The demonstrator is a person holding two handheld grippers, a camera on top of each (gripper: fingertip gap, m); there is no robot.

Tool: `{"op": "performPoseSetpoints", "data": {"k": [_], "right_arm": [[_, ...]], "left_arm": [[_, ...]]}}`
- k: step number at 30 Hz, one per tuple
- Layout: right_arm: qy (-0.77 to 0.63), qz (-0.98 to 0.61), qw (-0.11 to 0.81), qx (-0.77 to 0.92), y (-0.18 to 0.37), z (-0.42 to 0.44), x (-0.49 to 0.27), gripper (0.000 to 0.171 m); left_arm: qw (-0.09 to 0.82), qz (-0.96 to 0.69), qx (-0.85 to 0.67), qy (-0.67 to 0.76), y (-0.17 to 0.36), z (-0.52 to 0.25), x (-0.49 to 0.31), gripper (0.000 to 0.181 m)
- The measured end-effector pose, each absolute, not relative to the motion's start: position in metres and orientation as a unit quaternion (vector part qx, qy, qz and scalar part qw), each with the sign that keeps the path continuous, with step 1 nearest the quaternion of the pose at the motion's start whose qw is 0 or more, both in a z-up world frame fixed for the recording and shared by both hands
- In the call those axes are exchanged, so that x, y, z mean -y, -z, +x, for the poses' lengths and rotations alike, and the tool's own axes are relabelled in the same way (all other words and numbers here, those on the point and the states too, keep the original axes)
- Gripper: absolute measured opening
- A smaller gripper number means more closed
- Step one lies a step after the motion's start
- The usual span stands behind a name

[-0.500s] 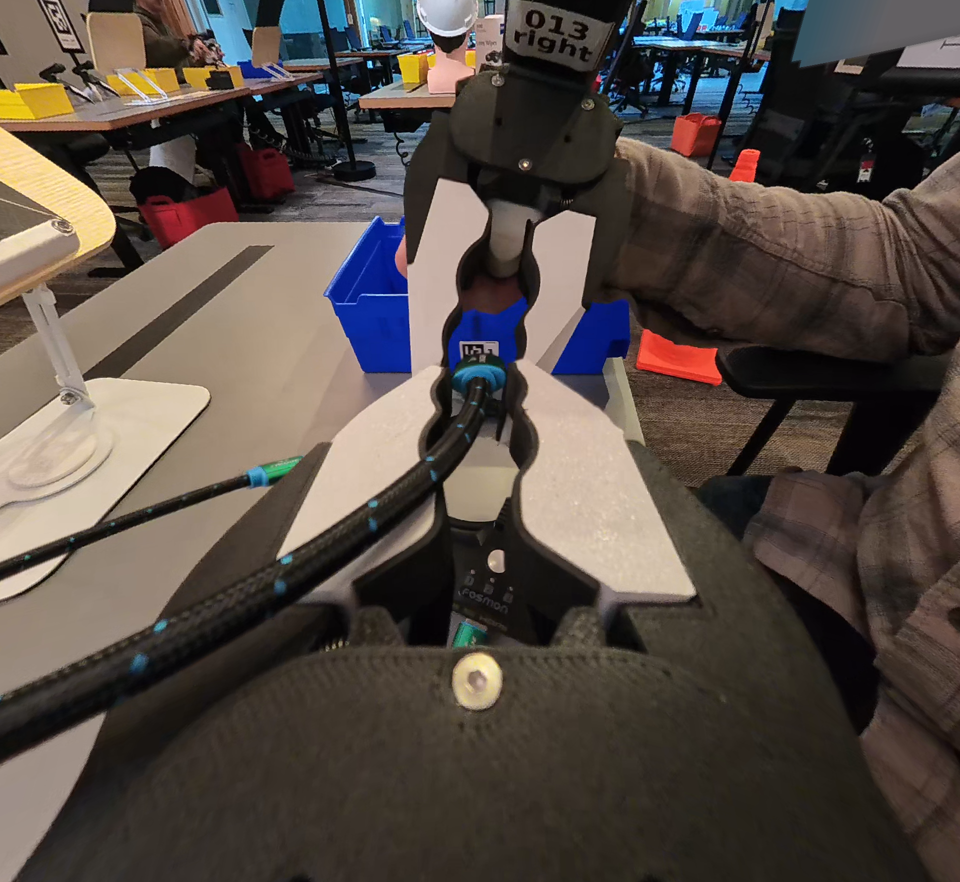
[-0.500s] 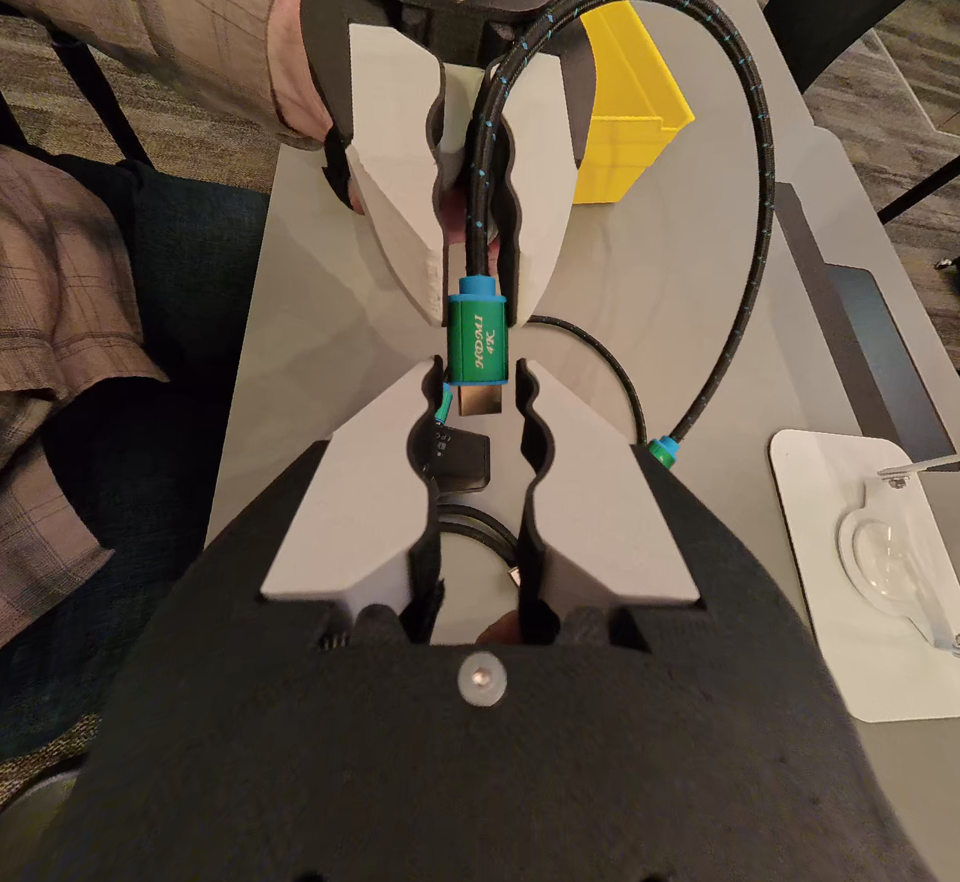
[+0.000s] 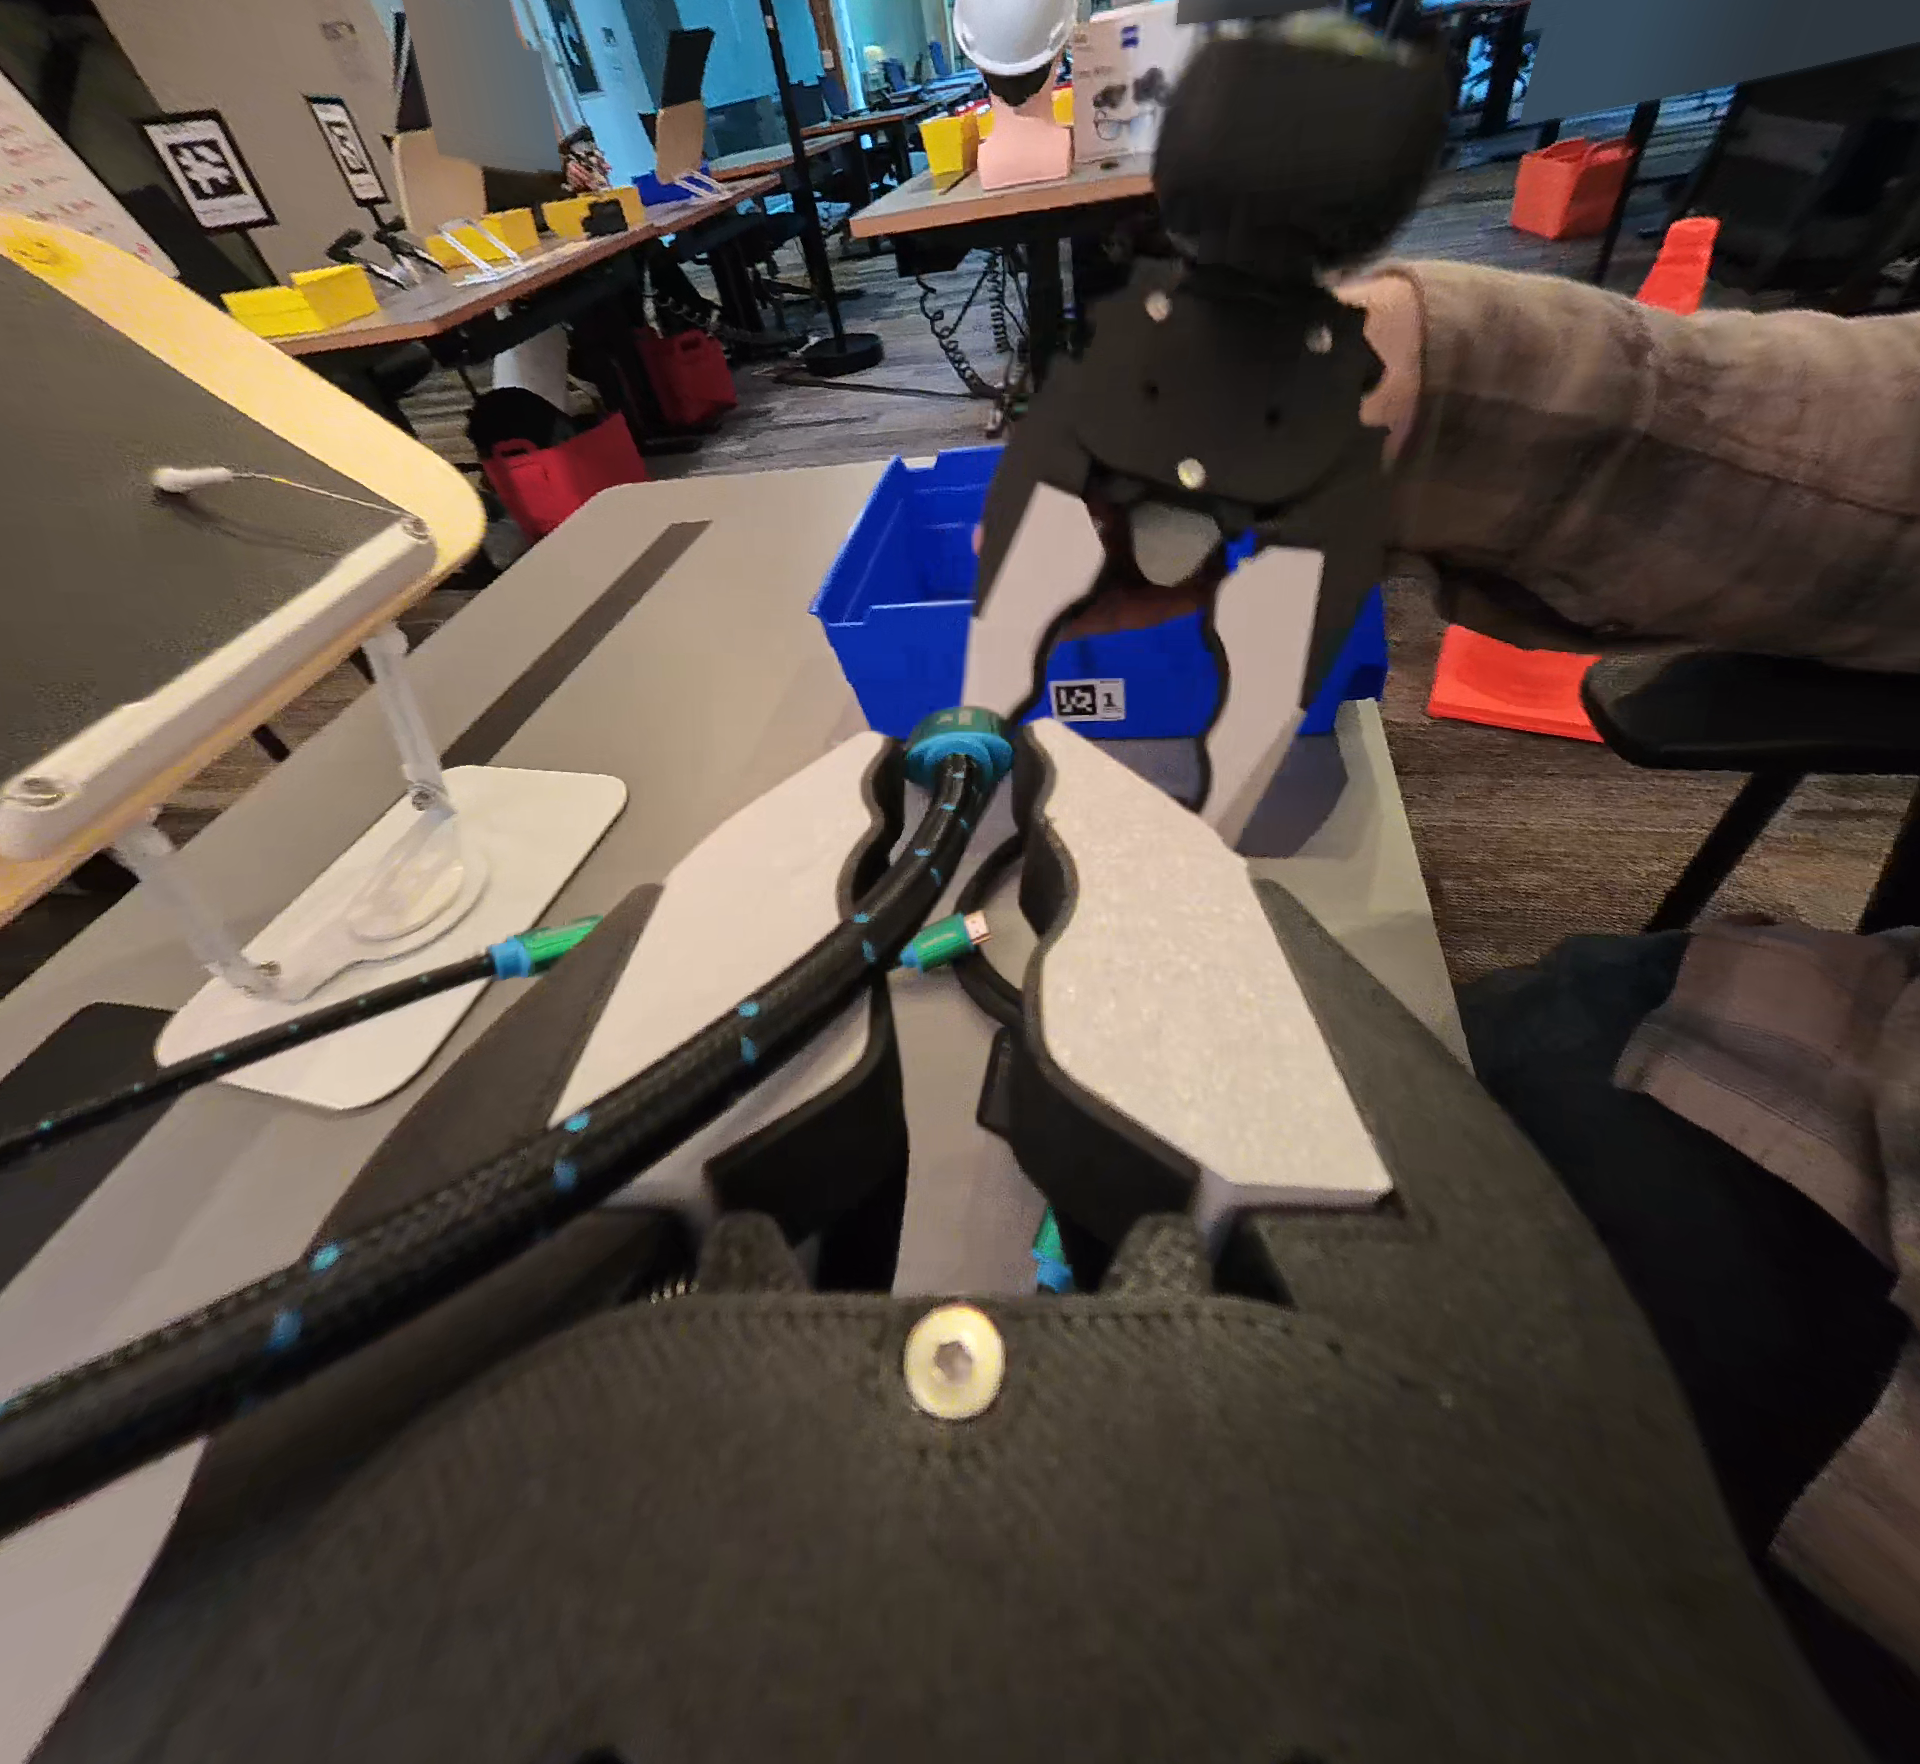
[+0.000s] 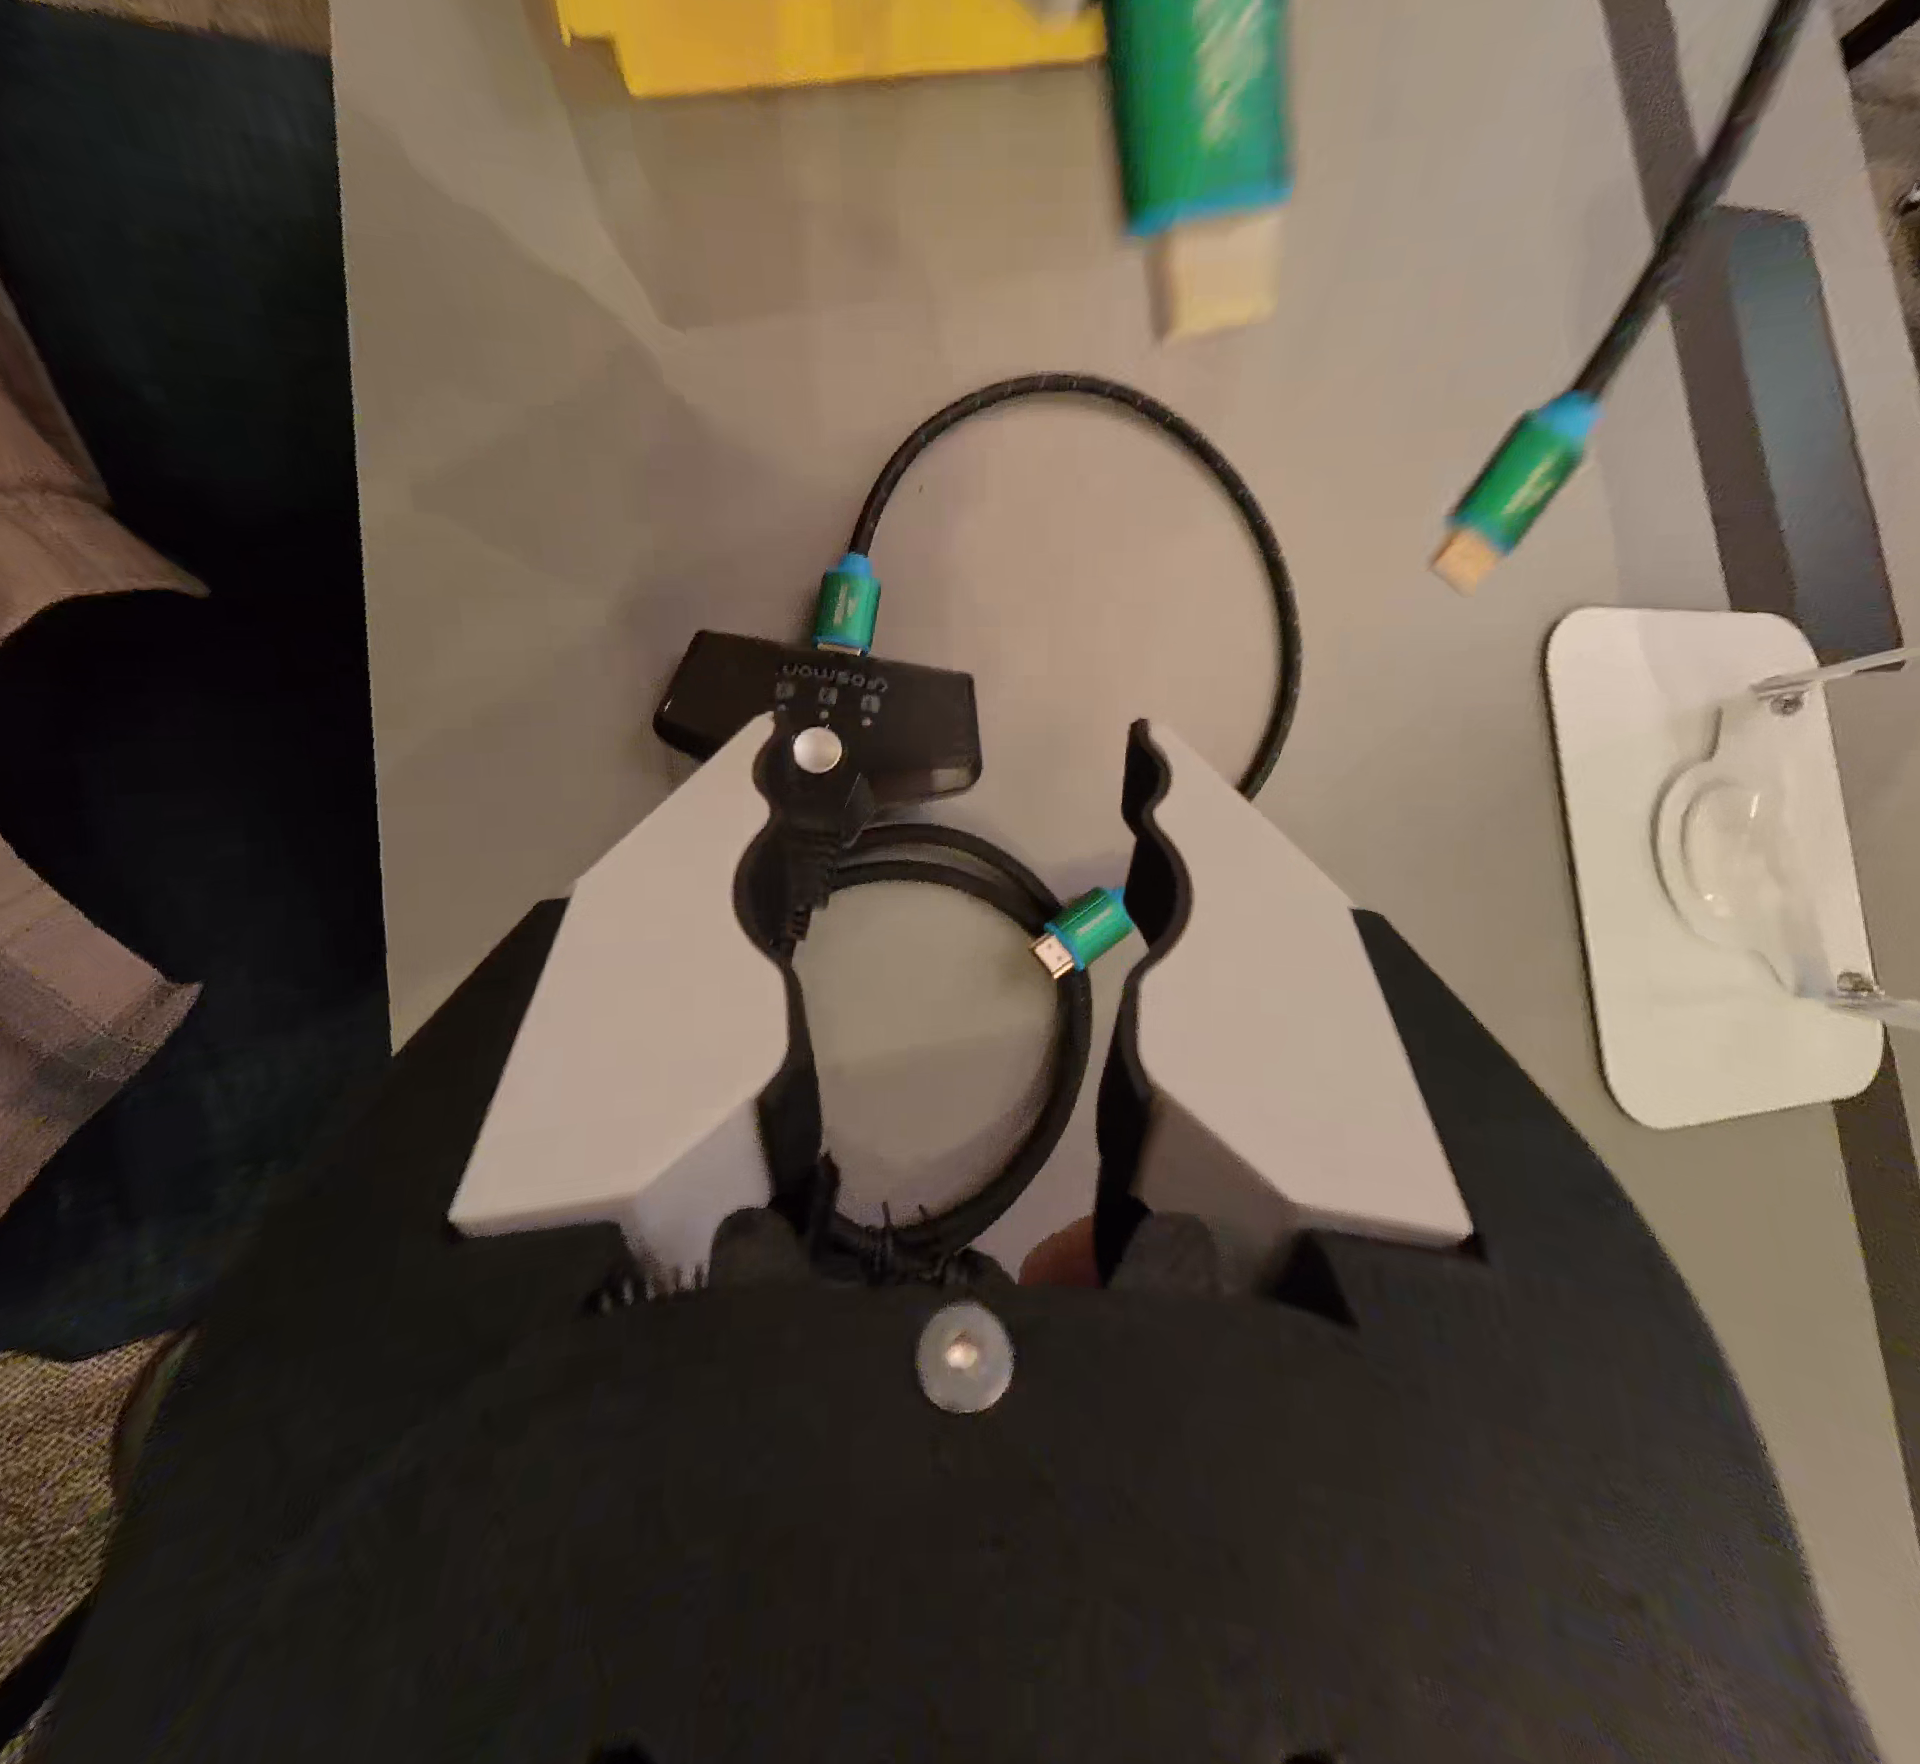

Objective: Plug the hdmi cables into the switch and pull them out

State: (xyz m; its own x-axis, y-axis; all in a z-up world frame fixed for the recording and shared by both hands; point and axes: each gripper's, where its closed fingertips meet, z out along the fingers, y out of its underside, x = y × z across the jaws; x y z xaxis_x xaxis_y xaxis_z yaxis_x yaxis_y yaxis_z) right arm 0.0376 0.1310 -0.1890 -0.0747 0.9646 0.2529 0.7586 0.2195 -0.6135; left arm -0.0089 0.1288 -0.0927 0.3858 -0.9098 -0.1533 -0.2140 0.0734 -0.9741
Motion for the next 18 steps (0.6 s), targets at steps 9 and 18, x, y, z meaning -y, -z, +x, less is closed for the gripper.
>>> {"op": "performPoseSetpoints", "data": {"k": [9, 18], "right_arm": [[-0.055, -0.655, 0.255, 0.709, 0.287, 0.062, -0.112, 0.048], [-0.108, -0.673, 0.284, 0.674, 0.302, 0.049, -0.118, 0.021]], "left_arm": [[0.586, -0.603, -0.447, 0.304, 0.080, -0.032, -0.133, 0.019], [0.589, -0.591, -0.457, 0.307, 0.075, -0.027, -0.131, 0.019]]}}
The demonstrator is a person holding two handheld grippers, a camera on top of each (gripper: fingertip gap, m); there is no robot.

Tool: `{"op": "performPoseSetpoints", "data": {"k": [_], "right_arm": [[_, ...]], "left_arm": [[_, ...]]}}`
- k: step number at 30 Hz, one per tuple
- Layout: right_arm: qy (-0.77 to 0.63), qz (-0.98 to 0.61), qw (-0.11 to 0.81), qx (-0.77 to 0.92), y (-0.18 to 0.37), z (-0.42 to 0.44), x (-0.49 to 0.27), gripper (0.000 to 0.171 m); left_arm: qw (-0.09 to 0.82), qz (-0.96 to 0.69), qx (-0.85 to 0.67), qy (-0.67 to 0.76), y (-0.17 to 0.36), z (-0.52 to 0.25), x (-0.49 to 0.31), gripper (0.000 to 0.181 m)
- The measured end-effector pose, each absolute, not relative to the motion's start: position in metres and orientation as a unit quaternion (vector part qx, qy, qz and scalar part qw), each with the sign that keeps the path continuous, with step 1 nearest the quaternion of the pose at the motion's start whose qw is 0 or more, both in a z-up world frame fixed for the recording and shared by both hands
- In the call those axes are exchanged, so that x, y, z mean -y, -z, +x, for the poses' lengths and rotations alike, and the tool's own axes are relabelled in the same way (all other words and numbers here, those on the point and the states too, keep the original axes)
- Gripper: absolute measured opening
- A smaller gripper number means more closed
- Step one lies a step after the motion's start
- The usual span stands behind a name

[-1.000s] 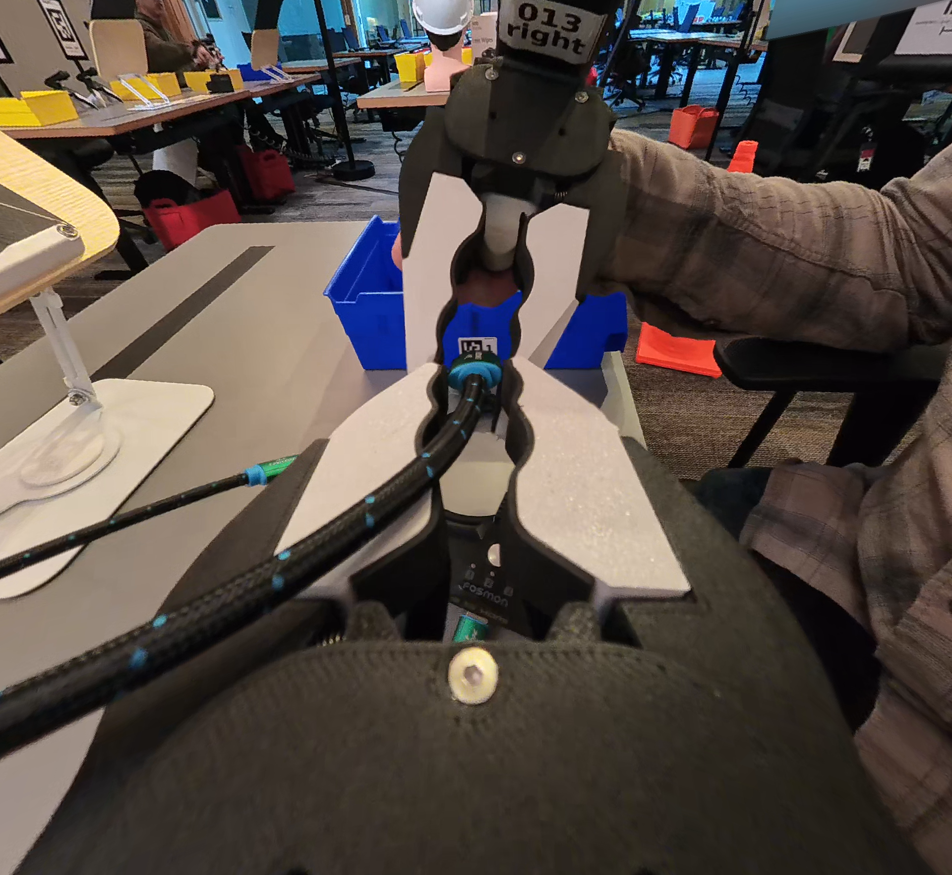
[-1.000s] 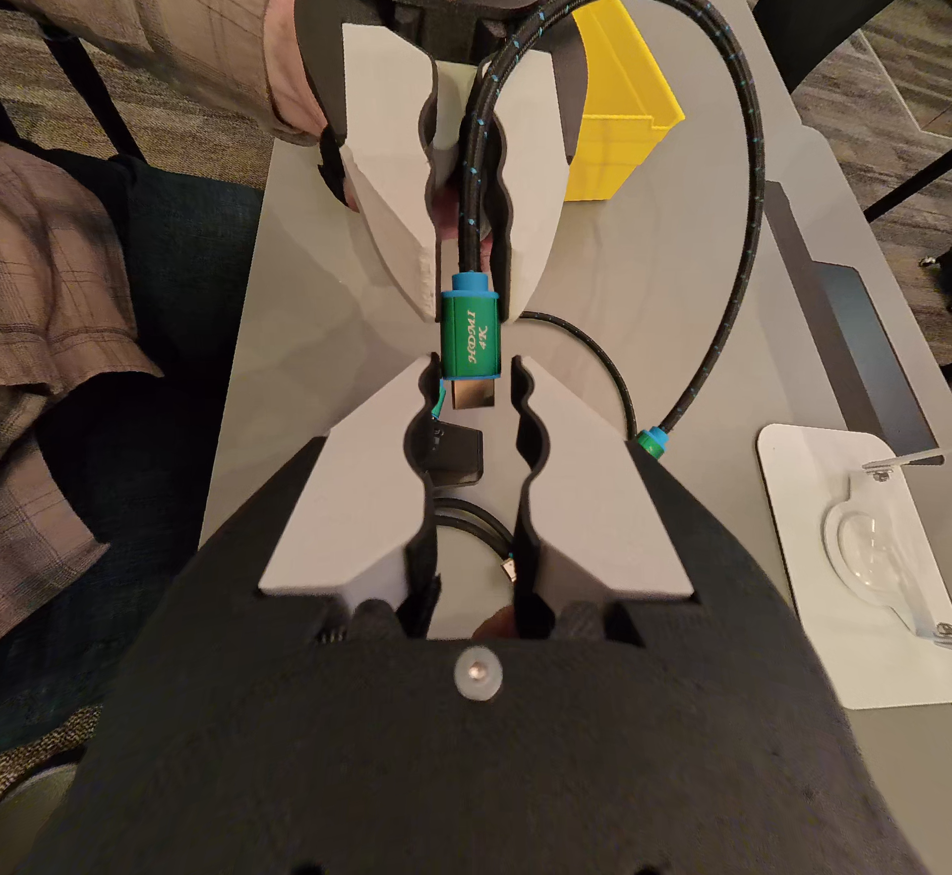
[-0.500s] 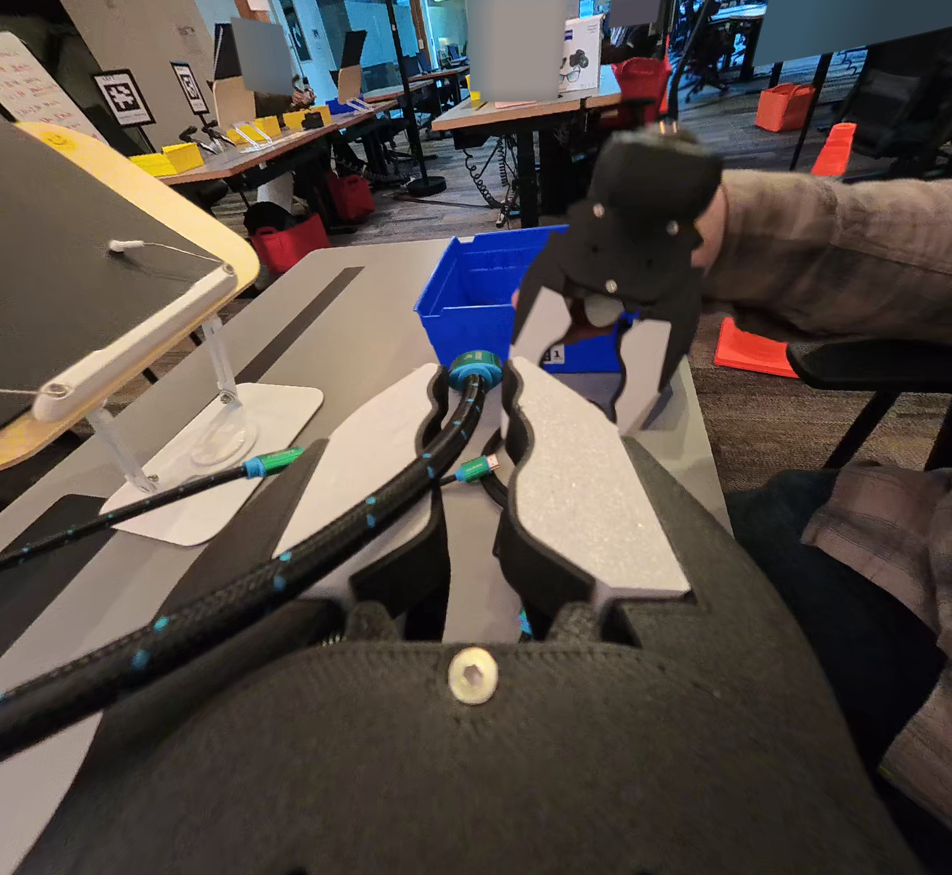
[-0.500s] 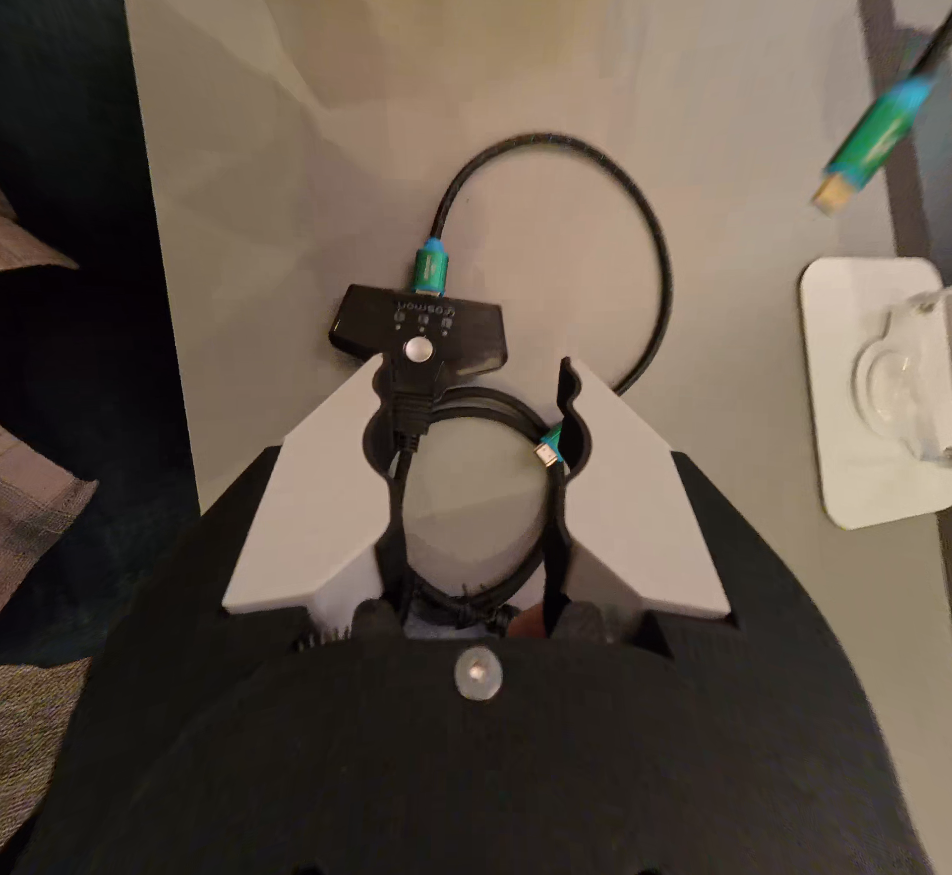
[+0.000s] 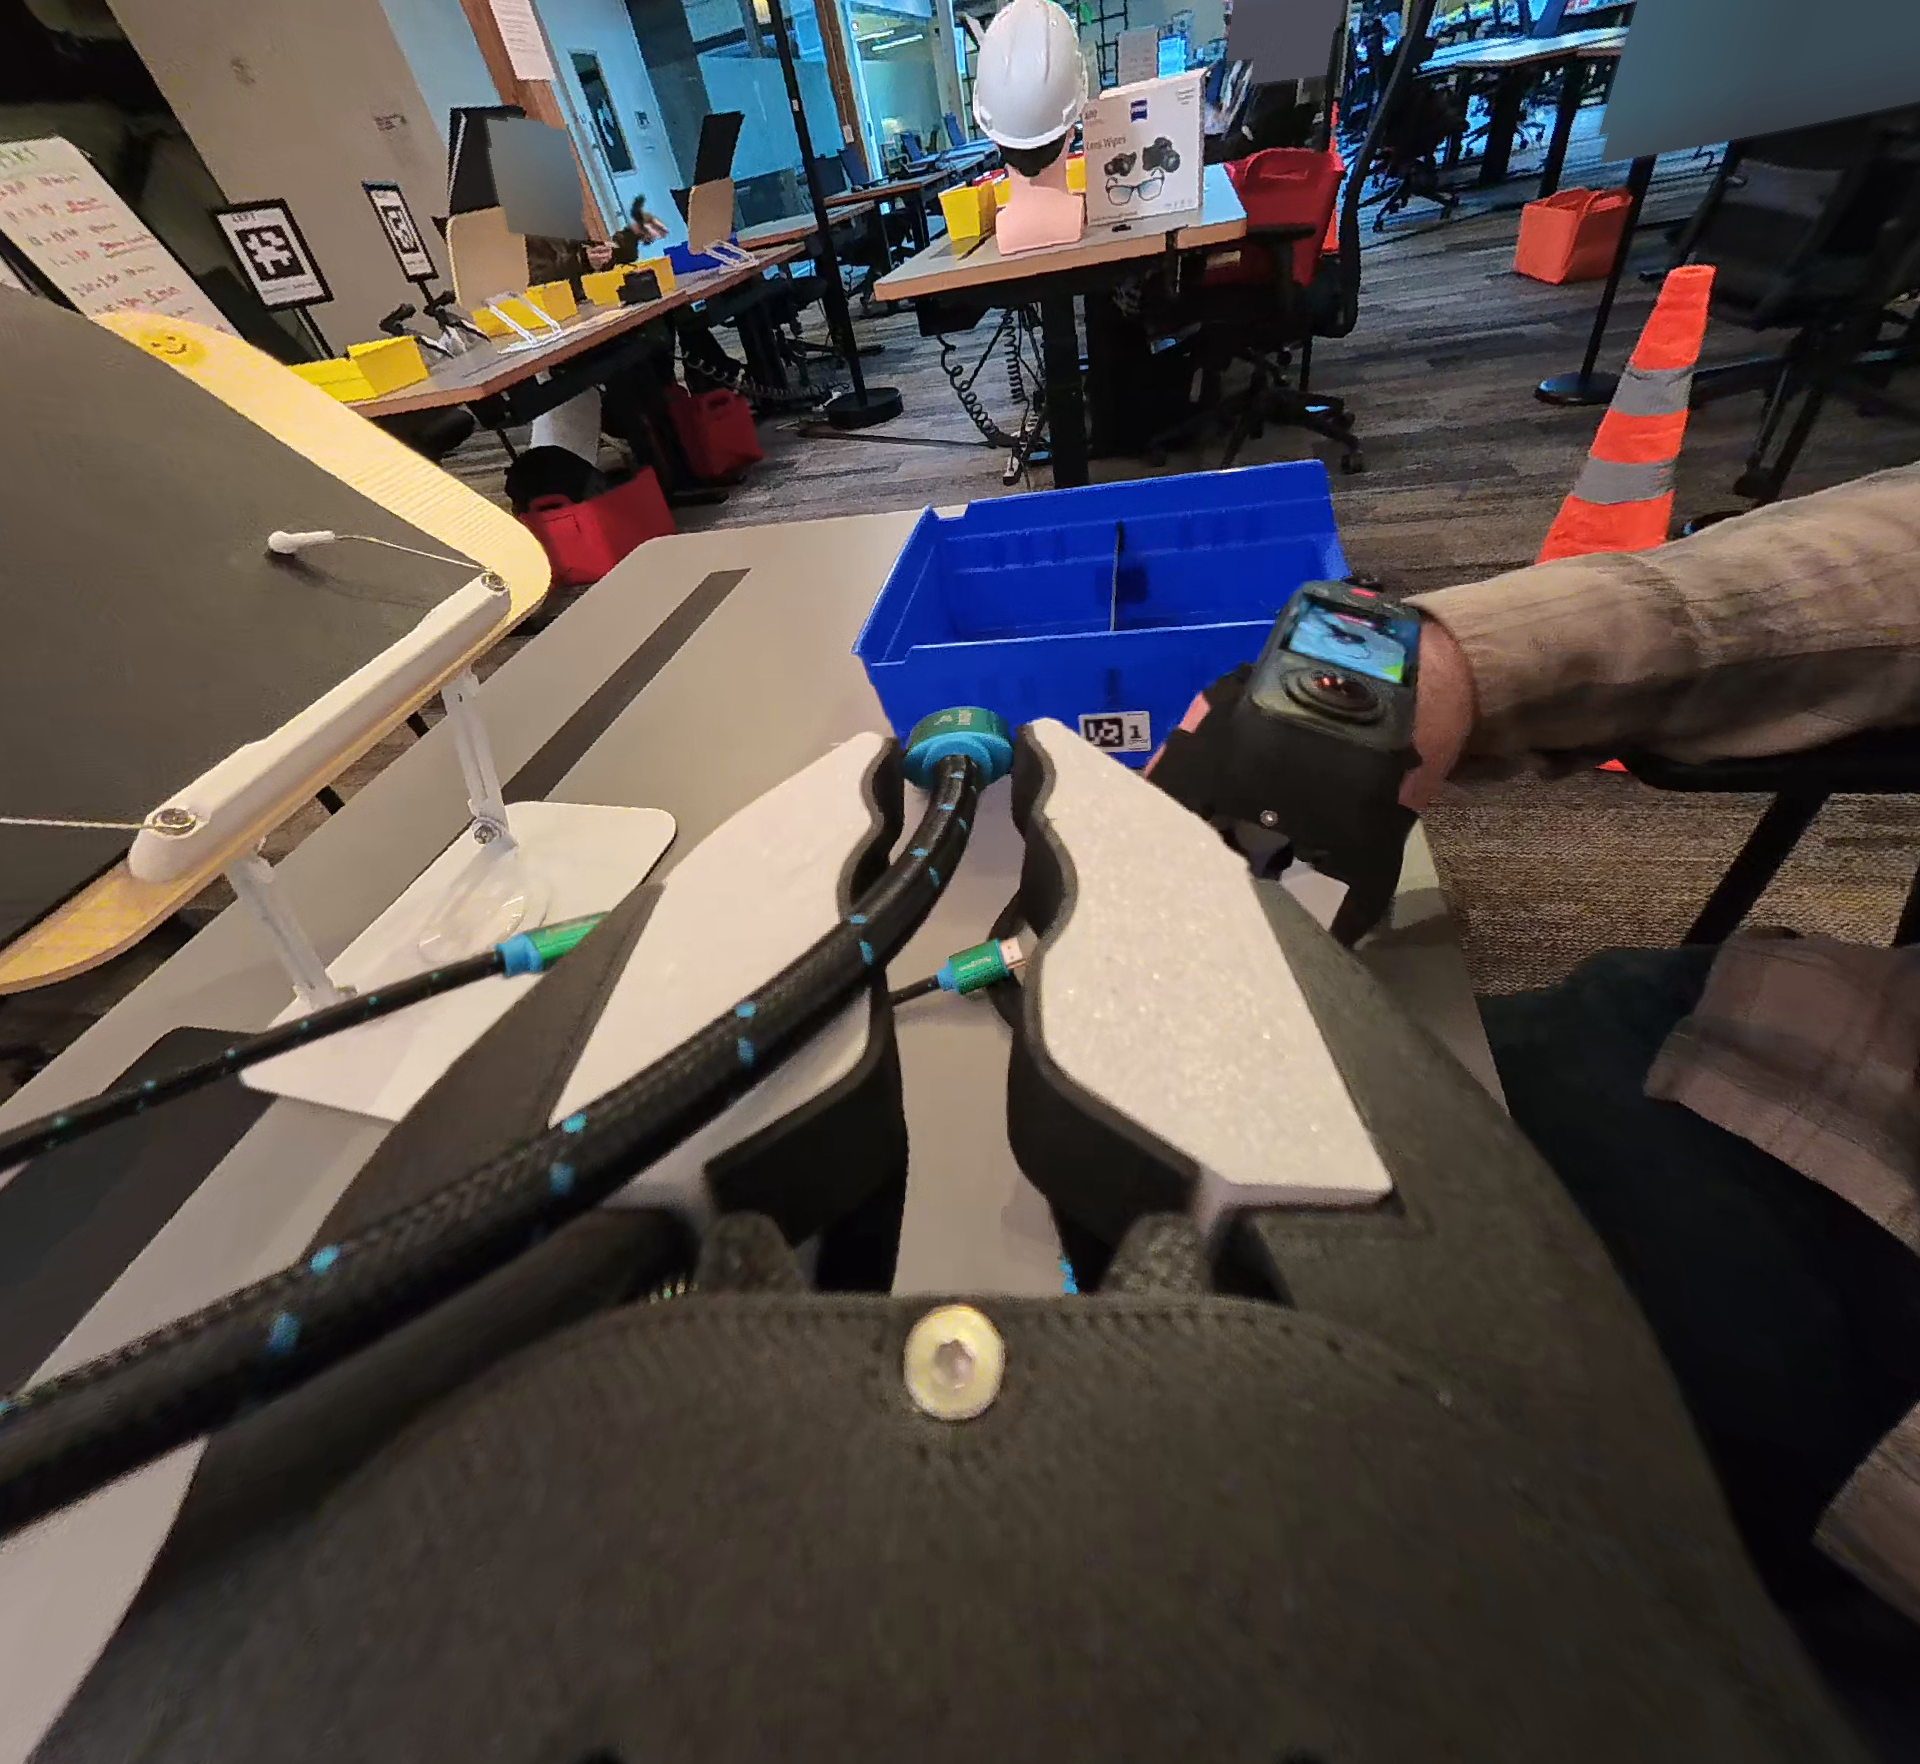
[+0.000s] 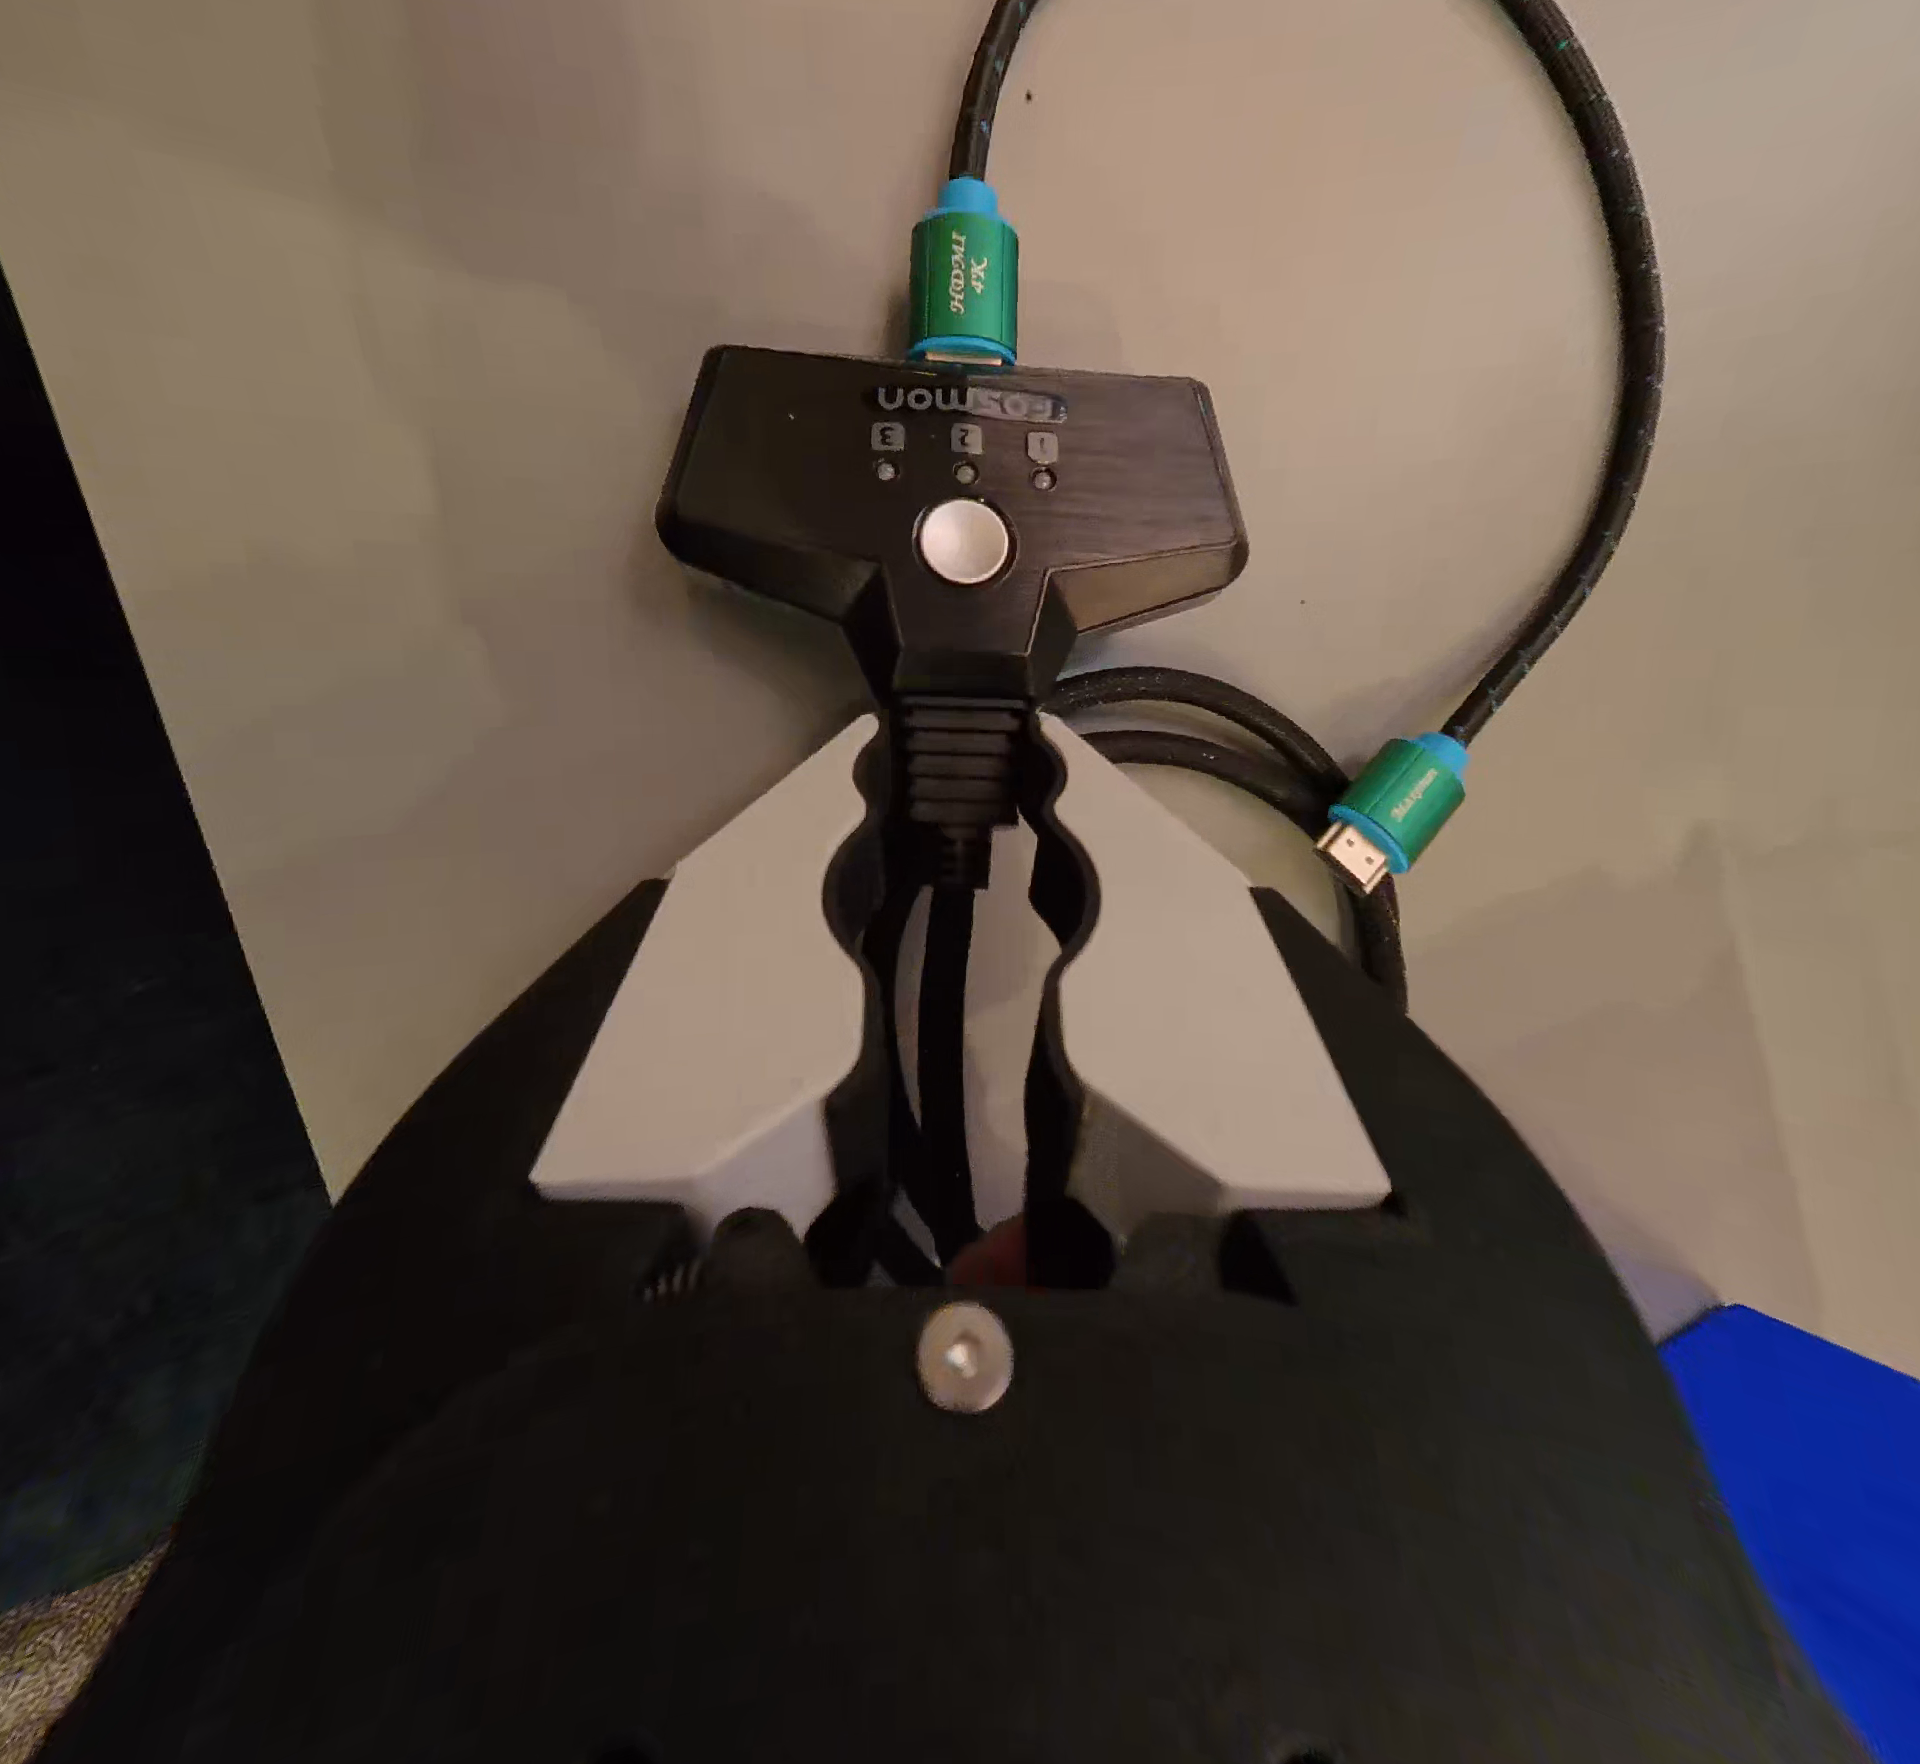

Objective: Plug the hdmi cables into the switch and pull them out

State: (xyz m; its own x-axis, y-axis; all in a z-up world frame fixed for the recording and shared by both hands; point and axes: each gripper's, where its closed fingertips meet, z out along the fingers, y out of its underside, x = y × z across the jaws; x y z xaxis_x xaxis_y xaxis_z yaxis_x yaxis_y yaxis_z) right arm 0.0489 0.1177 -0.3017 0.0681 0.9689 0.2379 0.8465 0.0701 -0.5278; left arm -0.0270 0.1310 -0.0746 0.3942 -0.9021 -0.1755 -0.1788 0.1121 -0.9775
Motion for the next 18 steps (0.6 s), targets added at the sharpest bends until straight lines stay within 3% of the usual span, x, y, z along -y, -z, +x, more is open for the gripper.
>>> {"op": "performPoseSetpoints", "data": {"k": [18], "right_arm": [[-0.350, -0.623, 0.399, 0.574, 0.191, 0.049, -0.134, 0.020]], "left_arm": [[0.583, -0.563, -0.490, 0.321, 0.047, -0.037, -0.110, 0.019]]}}
